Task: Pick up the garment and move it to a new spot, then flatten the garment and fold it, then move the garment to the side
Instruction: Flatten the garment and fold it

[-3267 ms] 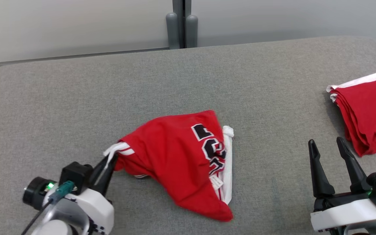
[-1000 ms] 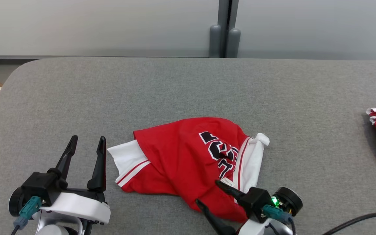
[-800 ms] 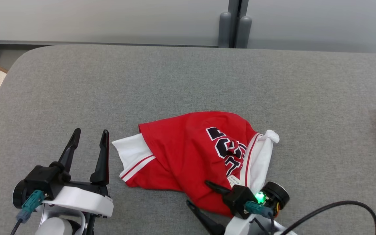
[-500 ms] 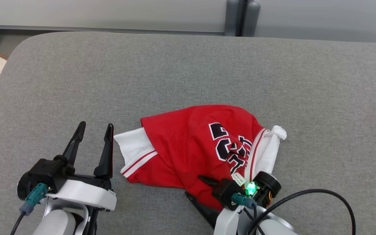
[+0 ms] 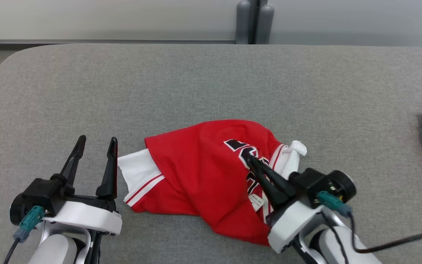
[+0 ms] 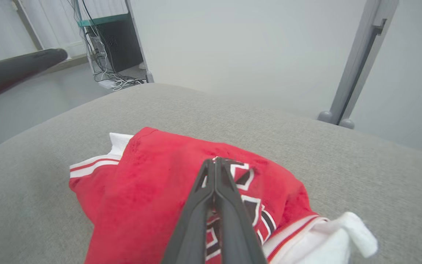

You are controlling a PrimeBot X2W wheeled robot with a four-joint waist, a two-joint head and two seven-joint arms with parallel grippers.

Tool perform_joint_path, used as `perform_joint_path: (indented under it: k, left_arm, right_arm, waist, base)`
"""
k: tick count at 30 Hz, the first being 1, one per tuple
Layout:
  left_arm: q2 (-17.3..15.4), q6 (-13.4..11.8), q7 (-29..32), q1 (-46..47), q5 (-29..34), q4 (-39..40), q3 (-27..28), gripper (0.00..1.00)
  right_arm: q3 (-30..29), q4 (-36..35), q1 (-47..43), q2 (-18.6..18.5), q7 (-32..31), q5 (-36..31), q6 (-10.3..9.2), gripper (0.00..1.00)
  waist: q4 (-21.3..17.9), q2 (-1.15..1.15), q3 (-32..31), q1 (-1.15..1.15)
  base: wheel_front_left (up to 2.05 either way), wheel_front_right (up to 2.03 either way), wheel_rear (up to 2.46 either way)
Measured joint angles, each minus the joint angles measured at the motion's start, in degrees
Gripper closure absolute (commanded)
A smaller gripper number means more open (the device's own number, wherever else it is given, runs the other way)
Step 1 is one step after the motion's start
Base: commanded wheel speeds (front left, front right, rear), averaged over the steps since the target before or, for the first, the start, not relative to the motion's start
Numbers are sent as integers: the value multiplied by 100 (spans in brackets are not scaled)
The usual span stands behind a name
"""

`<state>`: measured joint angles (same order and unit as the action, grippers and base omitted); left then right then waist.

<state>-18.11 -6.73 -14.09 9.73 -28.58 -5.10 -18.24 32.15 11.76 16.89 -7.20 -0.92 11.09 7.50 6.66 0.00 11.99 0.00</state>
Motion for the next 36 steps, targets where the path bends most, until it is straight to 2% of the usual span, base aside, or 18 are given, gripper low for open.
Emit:
perform_joint_path:
  k: [12, 13, 14, 15, 18, 19, 20, 21, 28, 36]
  left_arm:
    - [-77, 0, -16, -62, -10, -27, 55, 0]
    - [-79, 0, -29, -77, -11, -29, 53, 0]
    - [-82, 0, -31, -83, -11, -27, 54, 0]
    - [-92, 0, -31, -85, -11, -27, 59, 0]
    - [-111, 3, -33, -90, -20, -33, 65, 0]
    - [-114, 4, -33, -91, -20, -37, 66, 0]
    - [-115, 7, -35, -93, -20, -43, 64, 0]
    - [-120, 10, -40, -95, -20, -51, 65, 0]
    - [-126, 2, -56, -115, -16, -121, 75, 0]
    - [-152, -38, -65, -529, -10, -219, 65, 0]
  right_arm:
    - [-1592, -904, -814, 281, 172, -37, -1, 100]
    - [-1670, -959, -867, 297, 176, -68, -1, 96]
    - [-1726, -1014, -905, 304, 171, -75, -1, 65]
    - [-1761, -1071, -935, 314, 167, -115, -1, 50]
    - [-1860, -1170, -1010, 343, 142, -120, -1, 52]
    - [-1883, -1223, -1022, 350, 143, -120, -1, 34]
    - [-1898, -1248, -1023, 357, 140, -127, -1, 7]
    - [-1920, -1261, -1033, 366, 112, -147, -1, 0]
    - [-2147, -1351, -1127, 396, 107, -224, -1, 0]
    - [-2851, -1657, -1855, 344, -80, -350, -1, 0]
  waist:
    - [-201, 0, -189, 0]
    - [-214, 0, -192, 0]
    - [-224, 0, -195, 0]
    - [-237, 0, -196, 0]
    - [-258, 0, -201, 0]
    - [-261, 0, -208, 0]
    - [-264, 0, -214, 0]
    - [-267, 0, -218, 0]
    - [-297, 0, -299, 0]
    - [-432, 0, -749, 0]
  base:
    - [0, 0, 0]
    - [0, 0, 0]
    - [0, 0, 0]
    - [0, 0, 0]
    - [0, 0, 0]
    - [0, 0, 0]
    - [0, 0, 0]
    - [0, 0, 0]
    - [0, 0, 0]
    - [0, 0, 0]
